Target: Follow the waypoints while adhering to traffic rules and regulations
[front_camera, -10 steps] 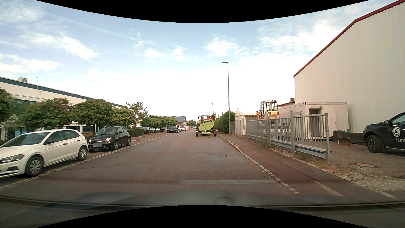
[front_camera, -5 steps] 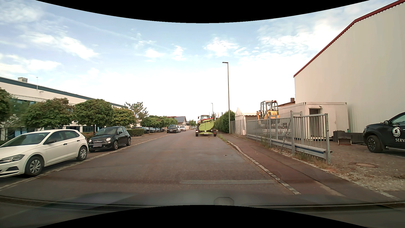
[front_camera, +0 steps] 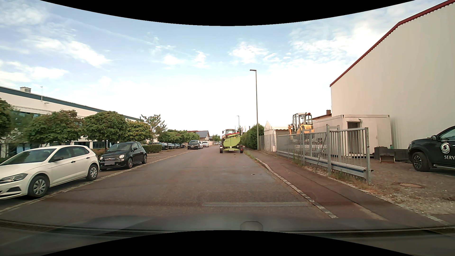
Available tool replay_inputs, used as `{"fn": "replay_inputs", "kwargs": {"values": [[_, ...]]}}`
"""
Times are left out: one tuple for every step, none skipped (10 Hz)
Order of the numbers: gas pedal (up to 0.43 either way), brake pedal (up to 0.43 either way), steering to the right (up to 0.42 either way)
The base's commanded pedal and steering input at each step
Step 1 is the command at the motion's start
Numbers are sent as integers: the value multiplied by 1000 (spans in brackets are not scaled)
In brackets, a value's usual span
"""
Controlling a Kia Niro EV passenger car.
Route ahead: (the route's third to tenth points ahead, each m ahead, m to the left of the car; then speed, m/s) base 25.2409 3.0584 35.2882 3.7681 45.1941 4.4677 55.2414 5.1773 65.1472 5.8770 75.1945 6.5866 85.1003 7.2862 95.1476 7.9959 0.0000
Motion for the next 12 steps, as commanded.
{"fn": "replay_inputs", "kwargs": {"values": [[0,293,-5],[0,293,-5],[0,293,-5],[0,293,-5],[0,293,-5],[0,293,-5],[0,293,-5],[0,293,-5],[0,293,-5],[0,287,-5],[0,293,-5],[0,293,-5]]}}
